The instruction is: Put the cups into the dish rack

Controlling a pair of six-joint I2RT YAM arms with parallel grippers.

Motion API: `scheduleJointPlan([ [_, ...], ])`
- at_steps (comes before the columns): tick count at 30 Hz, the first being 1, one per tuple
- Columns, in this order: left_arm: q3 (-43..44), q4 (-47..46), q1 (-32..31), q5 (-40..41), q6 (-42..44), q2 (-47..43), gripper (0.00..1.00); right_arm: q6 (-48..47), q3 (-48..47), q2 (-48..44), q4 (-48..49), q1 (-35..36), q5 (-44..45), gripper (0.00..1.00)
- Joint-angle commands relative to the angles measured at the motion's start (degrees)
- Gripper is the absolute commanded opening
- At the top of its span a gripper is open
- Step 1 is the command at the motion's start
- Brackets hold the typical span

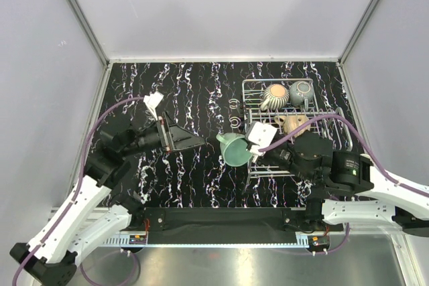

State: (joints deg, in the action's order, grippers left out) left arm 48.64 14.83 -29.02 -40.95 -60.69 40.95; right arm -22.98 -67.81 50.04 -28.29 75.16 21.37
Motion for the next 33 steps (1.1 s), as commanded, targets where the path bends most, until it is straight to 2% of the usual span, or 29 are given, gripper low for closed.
scheduleJointPlan([
  [1, -2.76, -20.51, -4.28, -5.28, -14.44, 0.88, 0.86, -8.12, -0.57, -0.29, 3.42, -0.01, 0.16, 0.00],
  [2, -3.98, -21.93, -5.43, -5.02, -18.20, 1.67, 0.86, -9.26, -0.05, -0.90, 4.38, -0.01, 0.34, 0.00],
  [9, -6.45, -29.94, -18.34, -1.07, -29.04, 7.82, 0.86, -23.93, 6.37, -8.90, 8.87, -0.01, -0.36, 0.00],
  [18, -2.94, -38.82, -26.00, 2.54, -35.29, 14.50, 0.85, -33.86, 8.57, -16.81, 4.04, -0.01, -6.94, 0.00],
  [26, 1.89, -36.80, -29.69, 6.41, -38.97, 19.08, 0.79, -39.68, 6.99, -17.61, -2.89, -0.01, -10.11, 0.00],
  [29, 3.47, -35.75, -30.84, 6.67, -40.30, 20.40, 0.77, -42.05, 8.13, -18.22, -1.25, -0.10, -9.33, 0.00],
  [31, 5.05, -30.93, -31.63, 6.94, -39.43, 20.84, 0.75, -43.98, 9.01, -19.45, 0.25, -0.01, -9.85, 0.00],
  [33, 4.89, -29.77, -32.07, 7.63, -40.12, 21.01, 0.71, -45.56, 9.19, -19.54, -0.44, -0.01, -10.38, 0.00],
])
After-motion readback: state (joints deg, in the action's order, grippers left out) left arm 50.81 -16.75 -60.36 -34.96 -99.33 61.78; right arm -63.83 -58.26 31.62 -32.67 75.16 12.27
